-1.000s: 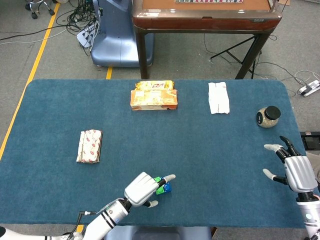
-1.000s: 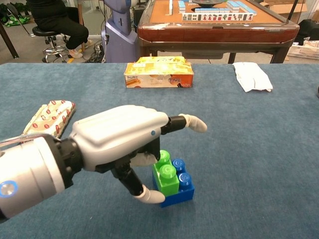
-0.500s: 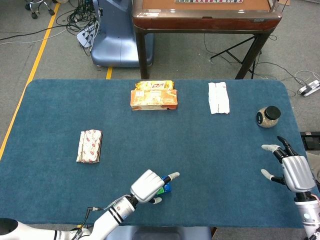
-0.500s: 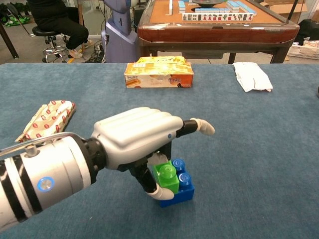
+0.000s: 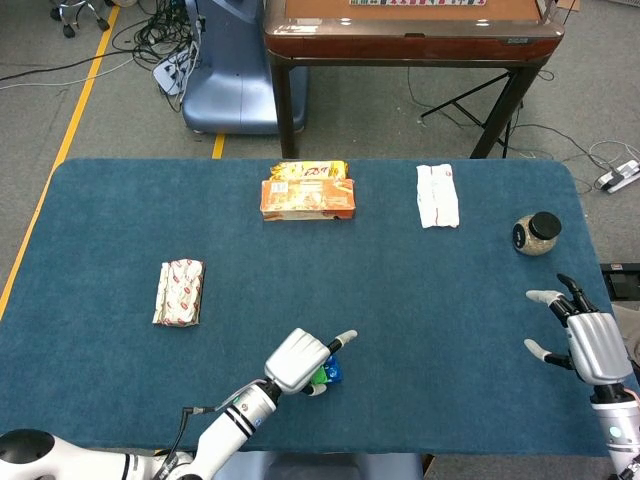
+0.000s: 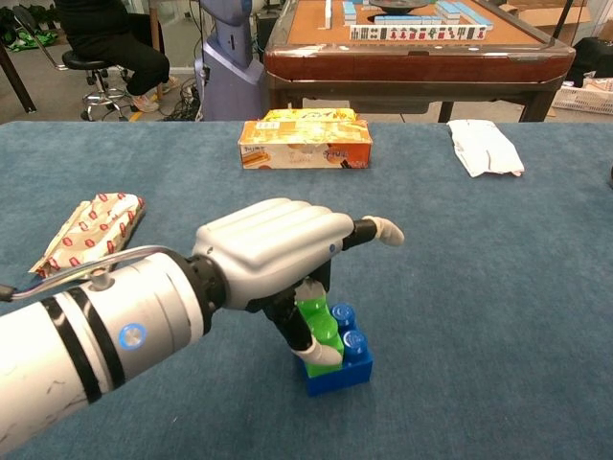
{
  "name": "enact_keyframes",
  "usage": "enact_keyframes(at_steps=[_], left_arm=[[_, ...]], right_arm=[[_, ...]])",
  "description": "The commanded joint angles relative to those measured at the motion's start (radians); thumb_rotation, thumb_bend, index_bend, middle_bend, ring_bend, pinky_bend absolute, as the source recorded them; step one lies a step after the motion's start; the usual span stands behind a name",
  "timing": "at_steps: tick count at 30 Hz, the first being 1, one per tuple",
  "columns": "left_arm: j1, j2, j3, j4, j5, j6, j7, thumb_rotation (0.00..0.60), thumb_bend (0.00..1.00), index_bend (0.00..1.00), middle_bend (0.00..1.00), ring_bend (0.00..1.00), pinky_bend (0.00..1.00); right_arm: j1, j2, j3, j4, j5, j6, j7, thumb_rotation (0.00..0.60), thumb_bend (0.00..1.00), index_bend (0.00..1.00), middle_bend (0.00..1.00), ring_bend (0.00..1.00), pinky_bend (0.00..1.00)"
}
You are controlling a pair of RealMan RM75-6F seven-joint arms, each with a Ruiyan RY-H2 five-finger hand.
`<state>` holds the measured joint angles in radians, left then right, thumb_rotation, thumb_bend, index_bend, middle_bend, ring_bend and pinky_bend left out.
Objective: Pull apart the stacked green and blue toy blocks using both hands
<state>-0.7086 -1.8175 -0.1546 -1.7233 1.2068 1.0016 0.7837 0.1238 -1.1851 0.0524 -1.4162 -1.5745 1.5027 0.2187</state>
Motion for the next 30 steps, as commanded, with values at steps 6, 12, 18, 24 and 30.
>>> enact_keyframes(at_steps=[6,12,18,24,30], left_arm=[[0.002,0.045,0.02,0.014,-0.02,0.032,0.003,0.6,0.0,0.15,1.0,0.95,1.0],[0.01,0.077,0.038,0.014,-0.029,0.045,-0.019,0.6,0.0,0.17,1.0,0.95,1.0],[-0.007,0.113,0.018,-0.045,-0.119,0.016,-0.026,0.6,0.0,0.24,1.0,0.95,1.0],[-0.049,0.139,0.01,-0.092,-0.229,-0.004,0.03,0.6,0.0,0.29,1.0,0.95,1.0],[-0.081,0.136,0.012,-0.108,-0.293,0.019,0.066,0.6,0.06,0.3,1.0,0.94,1.0]], right_arm=[[0.004,-0.003,0.0,0.004,0.0,-0.007,0.003,0.6,0.09,0.31,0.35,0.33,0.44],[0.01,-0.005,0.0,0.001,-0.001,-0.014,-0.001,0.6,0.09,0.31,0.35,0.33,0.44],[0.012,-0.003,-0.001,-0.006,0.0,-0.019,-0.008,0.6,0.09,0.31,0.35,0.33,0.44],[0.011,-0.001,-0.002,-0.007,0.002,-0.02,-0.007,0.6,0.09,0.31,0.35,0.33,0.44],[0.013,-0.004,-0.005,-0.001,0.004,-0.029,-0.002,0.6,0.09,0.31,0.35,0.33,0.44]])
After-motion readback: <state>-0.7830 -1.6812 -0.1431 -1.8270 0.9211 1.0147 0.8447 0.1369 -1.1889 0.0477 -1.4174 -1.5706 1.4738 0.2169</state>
